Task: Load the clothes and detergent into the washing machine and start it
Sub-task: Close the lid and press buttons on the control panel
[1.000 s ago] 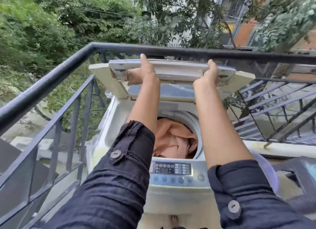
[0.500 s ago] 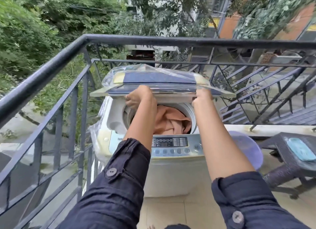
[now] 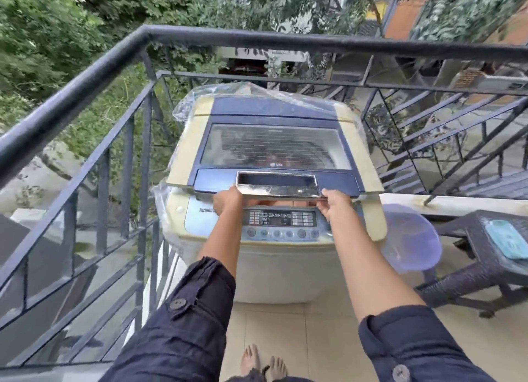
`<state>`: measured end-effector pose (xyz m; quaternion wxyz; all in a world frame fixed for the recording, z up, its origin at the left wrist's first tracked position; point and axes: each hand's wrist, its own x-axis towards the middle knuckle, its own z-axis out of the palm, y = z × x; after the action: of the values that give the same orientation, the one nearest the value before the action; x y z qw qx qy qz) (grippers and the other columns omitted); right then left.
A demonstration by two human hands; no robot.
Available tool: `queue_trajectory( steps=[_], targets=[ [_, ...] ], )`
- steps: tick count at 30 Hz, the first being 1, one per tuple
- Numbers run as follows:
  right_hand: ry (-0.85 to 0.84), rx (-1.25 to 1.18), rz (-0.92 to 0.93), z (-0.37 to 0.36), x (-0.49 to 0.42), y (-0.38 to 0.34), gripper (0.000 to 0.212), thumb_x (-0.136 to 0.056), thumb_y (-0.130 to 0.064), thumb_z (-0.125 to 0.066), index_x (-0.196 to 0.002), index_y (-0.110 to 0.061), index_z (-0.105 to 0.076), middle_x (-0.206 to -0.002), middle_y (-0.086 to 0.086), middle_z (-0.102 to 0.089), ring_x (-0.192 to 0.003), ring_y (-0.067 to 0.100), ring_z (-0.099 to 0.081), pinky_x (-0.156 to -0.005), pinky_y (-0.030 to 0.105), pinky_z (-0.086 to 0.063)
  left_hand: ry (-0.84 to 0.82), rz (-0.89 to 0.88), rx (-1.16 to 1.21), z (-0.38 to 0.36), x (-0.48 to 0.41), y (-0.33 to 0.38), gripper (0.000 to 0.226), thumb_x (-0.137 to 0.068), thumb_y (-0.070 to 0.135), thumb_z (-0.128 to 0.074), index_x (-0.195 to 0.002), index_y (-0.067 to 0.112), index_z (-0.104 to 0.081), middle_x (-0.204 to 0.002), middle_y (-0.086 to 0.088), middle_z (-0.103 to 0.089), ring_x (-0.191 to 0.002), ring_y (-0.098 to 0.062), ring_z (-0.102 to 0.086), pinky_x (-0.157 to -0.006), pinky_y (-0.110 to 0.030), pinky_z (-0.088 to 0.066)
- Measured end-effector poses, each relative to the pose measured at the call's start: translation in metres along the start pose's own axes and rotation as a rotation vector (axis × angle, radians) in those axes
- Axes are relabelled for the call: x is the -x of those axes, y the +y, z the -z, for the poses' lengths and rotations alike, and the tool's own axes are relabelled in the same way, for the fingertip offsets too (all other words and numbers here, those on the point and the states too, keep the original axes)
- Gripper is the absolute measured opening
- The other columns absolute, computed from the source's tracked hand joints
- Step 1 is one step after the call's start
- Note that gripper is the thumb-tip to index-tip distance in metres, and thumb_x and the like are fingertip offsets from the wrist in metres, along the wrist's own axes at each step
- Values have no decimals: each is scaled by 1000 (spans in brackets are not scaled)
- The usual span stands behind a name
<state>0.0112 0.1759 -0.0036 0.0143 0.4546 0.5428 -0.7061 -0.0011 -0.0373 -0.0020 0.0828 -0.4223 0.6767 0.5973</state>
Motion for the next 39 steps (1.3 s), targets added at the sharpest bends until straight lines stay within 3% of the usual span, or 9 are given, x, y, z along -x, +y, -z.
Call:
queue_trajectory(
  steps=[2,8,12,21,29,34,39],
  targets=[
    [1,110,-6,4,-1,4,29,-92,-11,-56,-65,-10,-46,-63,4,-48,-53,11,-44,-49,22,-44,-16,-31,-99,4,2,-4,49,-90,38,-53,-120,-2,-57,-122,-18,-61,-109,-35,-60,-95,-43,-51],
    [-6,385,32,7,-6,9,29,-93,-30,-52,-72,-11,-49,-57,3,-43,-48,14,-38,-47,27,-40,-11,-145,-452,4,8,-6,61,-102,43,-29,-130,-8,-50,-137,-22,-49,-127,-35,-47,-101,-39,-39],
    [-30,499,48,8,-8,9,36,-96,-32,-45,-66,-11,-42,-53,3,-35,-44,16,-31,-42,28,-30,10,-186,-571,3,9,-9,64,-102,44,-27,-131,-8,-48,-138,-23,-49,-128,-35,-46,-101,-40,-40],
    [-37,679,25,10,-5,3,40,-96,-38,-38,-70,-9,-43,-58,5,-43,-45,17,-37,-46,26,-38,16,-183,-630,3,11,-8,60,-102,42,-29,-129,-8,-50,-136,-22,-51,-127,-34,-47,-101,-39,-40],
    [-37,683,-16,12,-14,4,41,-96,-40,-39,-74,-6,-48,-58,7,-48,-46,18,-42,-50,27,-44,10,-212,-640,7,11,-8,57,-101,43,-32,-121,-5,-56,-128,-21,-57,-120,-34,-52,-93,-39,-44],
    [-58,623,-20,15,-18,4,46,-96,-40,-45,-73,-2,-53,-59,10,-53,-49,20,-49,-68,34,-55,19,-203,-597,10,11,-8,56,-99,44,-38,-120,-4,-55,-127,-22,-56,-118,-35,-53,-88,-38,-43],
    [-52,598,-12,17,-16,4,44,-95,-35,-49,-68,-1,-52,-50,9,-45,-45,19,-45,-52,30,-47,26,-211,-592,11,10,-9,57,-98,46,-42,-118,-5,-56,-124,-23,-58,-116,-37,-54,-89,-39,-45]
  ],
)
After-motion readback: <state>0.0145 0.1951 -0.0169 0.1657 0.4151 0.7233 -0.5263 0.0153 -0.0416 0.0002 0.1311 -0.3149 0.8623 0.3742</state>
